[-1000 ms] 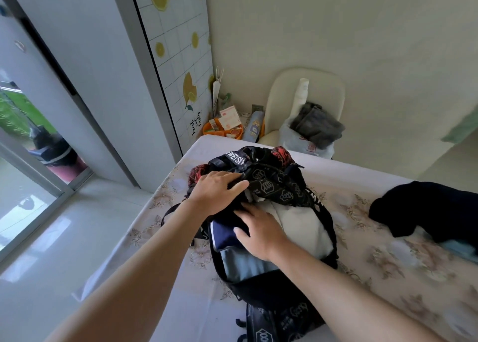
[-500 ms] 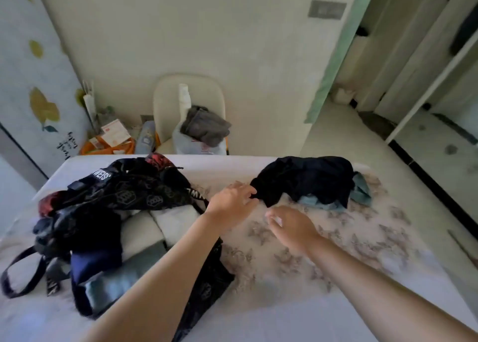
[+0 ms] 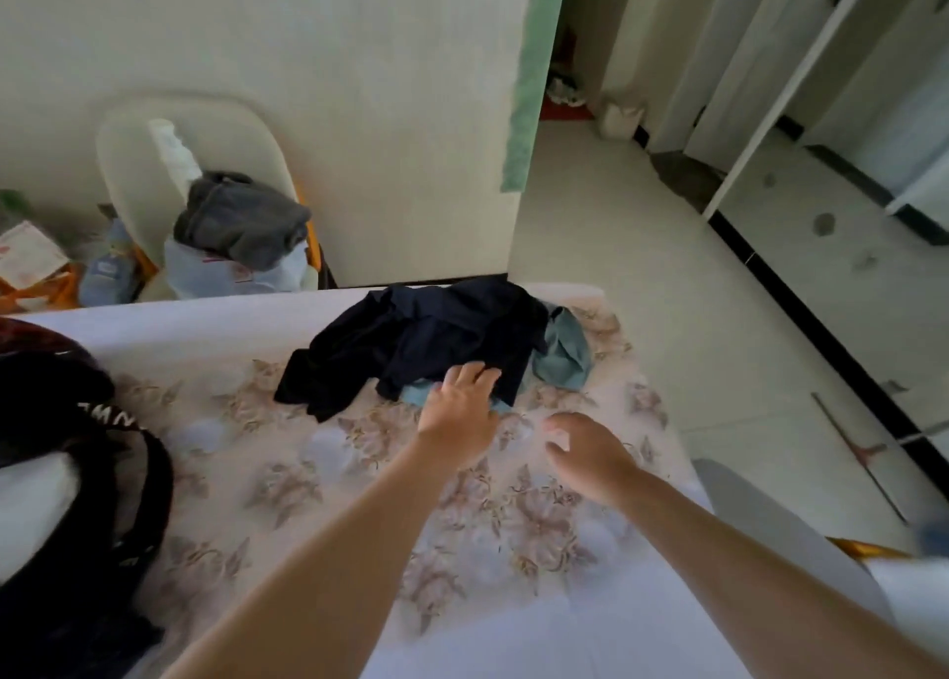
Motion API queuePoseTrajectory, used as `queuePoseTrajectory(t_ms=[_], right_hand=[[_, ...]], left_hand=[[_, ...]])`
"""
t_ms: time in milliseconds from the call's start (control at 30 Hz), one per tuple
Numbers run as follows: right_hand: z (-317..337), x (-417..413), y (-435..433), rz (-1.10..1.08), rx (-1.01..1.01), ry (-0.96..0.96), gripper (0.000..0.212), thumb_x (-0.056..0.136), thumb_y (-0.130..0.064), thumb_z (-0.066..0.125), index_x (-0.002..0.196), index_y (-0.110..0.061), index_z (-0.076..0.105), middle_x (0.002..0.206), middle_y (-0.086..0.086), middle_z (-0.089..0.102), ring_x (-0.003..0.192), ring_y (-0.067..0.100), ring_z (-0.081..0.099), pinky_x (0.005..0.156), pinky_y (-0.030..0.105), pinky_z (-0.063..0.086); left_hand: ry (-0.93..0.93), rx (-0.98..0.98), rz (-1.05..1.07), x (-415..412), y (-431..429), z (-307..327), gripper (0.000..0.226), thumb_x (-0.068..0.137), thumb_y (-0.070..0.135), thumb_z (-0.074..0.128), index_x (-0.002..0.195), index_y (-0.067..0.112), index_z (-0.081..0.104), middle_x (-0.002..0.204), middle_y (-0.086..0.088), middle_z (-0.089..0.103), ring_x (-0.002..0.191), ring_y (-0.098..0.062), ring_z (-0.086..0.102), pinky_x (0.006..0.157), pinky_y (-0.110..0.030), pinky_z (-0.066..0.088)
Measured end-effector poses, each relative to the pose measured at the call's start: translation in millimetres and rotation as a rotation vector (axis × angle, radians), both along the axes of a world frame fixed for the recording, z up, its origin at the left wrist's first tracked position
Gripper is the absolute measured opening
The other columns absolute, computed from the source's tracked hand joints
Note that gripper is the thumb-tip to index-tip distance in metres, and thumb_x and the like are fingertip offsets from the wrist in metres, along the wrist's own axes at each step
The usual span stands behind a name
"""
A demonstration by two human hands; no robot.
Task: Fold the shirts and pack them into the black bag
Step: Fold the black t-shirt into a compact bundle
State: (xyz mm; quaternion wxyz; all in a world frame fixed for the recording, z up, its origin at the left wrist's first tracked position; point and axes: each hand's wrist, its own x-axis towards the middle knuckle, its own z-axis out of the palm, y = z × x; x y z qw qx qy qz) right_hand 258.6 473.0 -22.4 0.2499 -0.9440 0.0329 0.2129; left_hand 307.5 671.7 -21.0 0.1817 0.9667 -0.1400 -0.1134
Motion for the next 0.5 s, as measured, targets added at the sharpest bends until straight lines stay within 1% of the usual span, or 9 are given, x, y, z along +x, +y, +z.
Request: queuePoseTrajectory(t_ms=[100, 133, 167, 233, 300, 333, 400, 467, 500], right_hand=[[-7, 38, -6, 0.099, 0.014, -0.048, 0.045, 0.098, -0.028, 0.054, 0.142, -0.022, 0.049, 0.144, 0.0, 0.047, 0.119, 0.019, 0.057, 0.096, 0.031, 0.046], [-9, 51, -3, 0.133, 0.027, -0.084, 0.047, 0.097, -0.026, 0.056, 0.143, -0.021, 0.047, 0.144, 0.002, 0.045, 0.12, 0.019, 0.055, 0.093, 0.029, 0.045], [-10, 62, 2, 0.16, 0.049, -0.123, 0.05, 0.096, -0.024, 0.058, 0.145, -0.02, 0.044, 0.145, 0.003, 0.042, 0.121, 0.019, 0.054, 0.091, 0.027, 0.043], [-12, 82, 12, 0.188, 0.107, -0.195, 0.059, 0.094, -0.021, 0.061, 0.148, -0.02, 0.037, 0.148, 0.005, 0.034, 0.125, 0.021, 0.05, 0.094, 0.028, 0.044], [-14, 99, 21, 0.207, 0.14, -0.244, 0.071, 0.091, -0.023, 0.065, 0.152, -0.022, 0.028, 0.152, 0.006, 0.025, 0.13, 0.025, 0.046, 0.101, 0.036, 0.047], [-15, 106, 25, 0.214, 0.141, -0.256, 0.077, 0.09, -0.025, 0.067, 0.153, -0.025, 0.022, 0.155, 0.007, 0.02, 0.135, 0.027, 0.042, 0.104, 0.039, 0.046], [-12, 117, 34, 0.226, 0.116, -0.273, 0.091, 0.087, -0.03, 0.071, 0.155, -0.034, 0.011, 0.161, 0.008, 0.01, 0.145, 0.031, 0.027, 0.108, 0.045, 0.042], [-9, 126, 42, 0.274, -0.012, -0.33, 0.098, 0.086, -0.033, 0.072, 0.156, -0.04, 0.003, 0.163, 0.012, 0.006, 0.145, 0.035, 0.022, 0.11, 0.049, 0.038], [-7, 131, 46, 0.31, -0.11, -0.373, 0.093, 0.088, -0.034, 0.07, 0.156, -0.04, 0.007, 0.162, 0.013, 0.008, 0.144, 0.035, 0.022, 0.111, 0.049, 0.035]], left_hand=[[-0.098, 0.132, 0.137, 31, -7, -13, 0.076, 0.097, 0.025, 0.051, 0.157, 0.026, 0.005, 0.164, -0.007, 0.0, 0.15, -0.029, 0.004, 0.119, -0.045, 0.019], [-0.115, 0.168, 0.176, 39, -5, -15, 0.082, 0.096, 0.023, 0.054, 0.157, 0.026, -0.001, 0.164, -0.01, -0.002, 0.15, -0.031, 0.006, 0.118, -0.045, 0.021], [-0.114, 0.181, 0.213, 48, -2, -18, 0.085, 0.095, 0.021, 0.056, 0.157, 0.026, -0.002, 0.163, -0.012, 0.006, 0.146, -0.033, 0.017, 0.115, -0.044, 0.027], [-0.09, 0.14, 0.265, 64, 9, -21, 0.07, 0.095, 0.016, 0.055, 0.155, 0.024, 0.021, 0.144, -0.011, 0.043, 0.128, -0.03, 0.045, 0.104, -0.04, 0.038], [-0.153, 0.059, 0.296, 74, 20, -22, 0.037, 0.097, 0.015, 0.049, 0.133, 0.02, 0.058, 0.116, -0.007, 0.062, 0.109, -0.029, 0.056, 0.092, -0.038, 0.043], [-0.186, -0.011, 0.316, 75, 24, -22, 0.028, 0.098, 0.014, 0.048, 0.118, 0.018, 0.067, 0.106, -0.007, 0.065, 0.102, -0.031, 0.058, 0.087, -0.039, 0.045], [-0.235, -0.155, 0.313, 71, 30, -16, 0.022, 0.098, 0.011, 0.051, 0.1, 0.015, 0.072, 0.095, -0.007, 0.063, 0.091, -0.032, 0.059, 0.078, -0.039, 0.048], [-0.189, -0.261, 0.299, 65, 32, -6, 0.018, 0.099, 0.014, 0.052, 0.096, 0.017, 0.07, 0.096, -0.002, 0.059, 0.087, -0.025, 0.059, 0.076, -0.037, 0.049], [-0.148, -0.26, 0.293, 62, 33, -1, 0.018, 0.099, 0.017, 0.051, 0.098, 0.019, 0.069, 0.098, 0.001, 0.058, 0.088, -0.021, 0.058, 0.076, -0.035, 0.049]])
